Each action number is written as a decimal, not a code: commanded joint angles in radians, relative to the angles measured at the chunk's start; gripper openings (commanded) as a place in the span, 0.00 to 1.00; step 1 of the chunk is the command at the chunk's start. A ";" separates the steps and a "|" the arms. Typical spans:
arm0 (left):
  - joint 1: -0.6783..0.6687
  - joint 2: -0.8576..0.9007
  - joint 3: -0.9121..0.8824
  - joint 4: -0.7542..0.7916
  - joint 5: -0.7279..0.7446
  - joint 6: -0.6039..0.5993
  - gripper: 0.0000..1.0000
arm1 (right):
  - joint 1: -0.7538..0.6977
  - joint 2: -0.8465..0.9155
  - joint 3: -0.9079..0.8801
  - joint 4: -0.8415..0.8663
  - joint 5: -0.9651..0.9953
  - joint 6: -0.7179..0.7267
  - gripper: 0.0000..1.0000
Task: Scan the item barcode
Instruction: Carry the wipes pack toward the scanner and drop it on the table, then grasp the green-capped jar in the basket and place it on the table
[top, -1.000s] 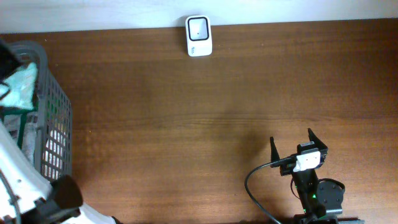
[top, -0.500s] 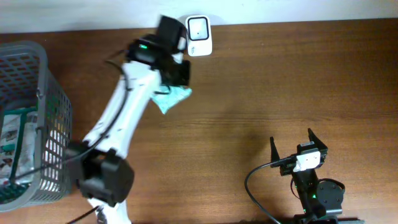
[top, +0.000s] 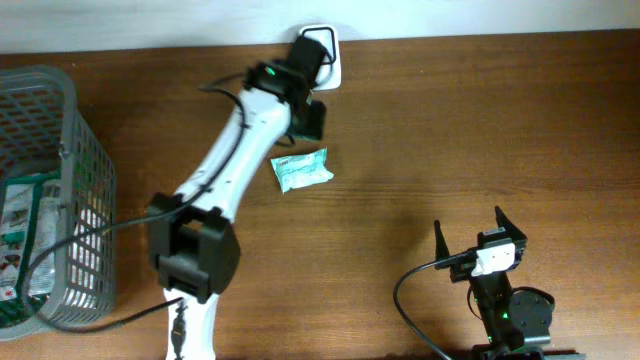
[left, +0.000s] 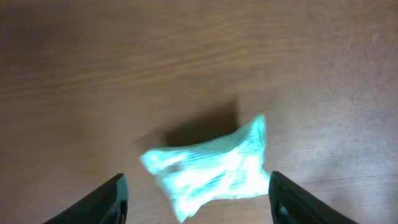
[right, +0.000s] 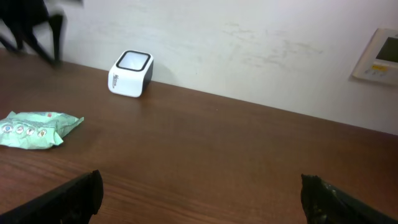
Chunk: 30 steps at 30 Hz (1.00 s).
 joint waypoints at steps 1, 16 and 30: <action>0.157 -0.166 0.230 -0.131 -0.048 -0.003 0.67 | 0.006 -0.006 -0.005 -0.005 0.000 0.004 0.98; 1.021 -0.284 -0.067 0.009 0.160 -0.030 0.75 | 0.006 -0.006 -0.005 -0.005 0.000 0.004 0.98; 1.044 -0.149 -0.402 0.389 0.281 0.164 0.82 | 0.006 -0.006 -0.005 -0.005 0.000 0.004 0.98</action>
